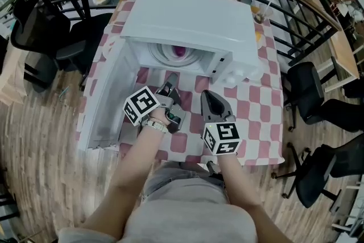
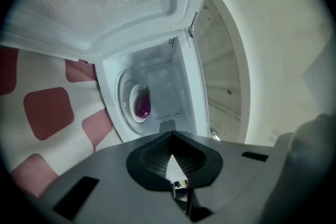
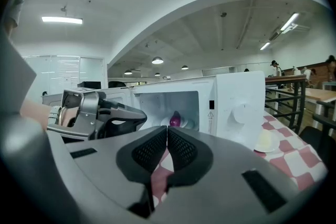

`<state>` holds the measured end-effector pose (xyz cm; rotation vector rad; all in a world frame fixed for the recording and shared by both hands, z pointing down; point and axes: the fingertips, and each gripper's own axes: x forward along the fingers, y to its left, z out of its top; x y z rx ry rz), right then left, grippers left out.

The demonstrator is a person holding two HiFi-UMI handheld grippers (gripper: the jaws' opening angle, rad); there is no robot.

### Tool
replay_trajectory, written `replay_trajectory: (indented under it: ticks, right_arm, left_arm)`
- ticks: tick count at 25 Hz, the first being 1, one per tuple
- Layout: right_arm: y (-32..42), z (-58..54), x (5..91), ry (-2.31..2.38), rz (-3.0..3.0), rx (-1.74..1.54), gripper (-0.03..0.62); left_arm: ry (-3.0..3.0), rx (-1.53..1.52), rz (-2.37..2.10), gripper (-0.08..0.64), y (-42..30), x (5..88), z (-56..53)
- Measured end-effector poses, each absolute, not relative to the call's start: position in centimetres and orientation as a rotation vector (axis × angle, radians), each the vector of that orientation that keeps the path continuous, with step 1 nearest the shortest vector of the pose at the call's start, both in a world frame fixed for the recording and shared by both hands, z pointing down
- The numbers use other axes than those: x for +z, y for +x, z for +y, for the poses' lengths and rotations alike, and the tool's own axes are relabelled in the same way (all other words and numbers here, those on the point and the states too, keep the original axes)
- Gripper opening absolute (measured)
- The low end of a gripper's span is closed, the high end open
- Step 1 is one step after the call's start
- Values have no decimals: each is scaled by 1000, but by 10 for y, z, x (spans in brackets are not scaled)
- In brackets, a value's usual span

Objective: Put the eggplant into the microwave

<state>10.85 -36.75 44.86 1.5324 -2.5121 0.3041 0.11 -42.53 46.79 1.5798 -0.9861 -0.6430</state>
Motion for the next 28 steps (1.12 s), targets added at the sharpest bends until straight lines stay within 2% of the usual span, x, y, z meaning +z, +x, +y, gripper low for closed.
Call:
replay_trajectory:
  ticks: [18, 28]
  right_arm:
    - [84, -371, 410, 1463, -2637, 139, 25]
    - [72, -360, 400, 1456, -2669, 96, 25]
  left_arm:
    - [1961, -679, -1097, 3, 1, 409, -384]
    - [2387, -394, -1301, 3, 21, 386, -368]
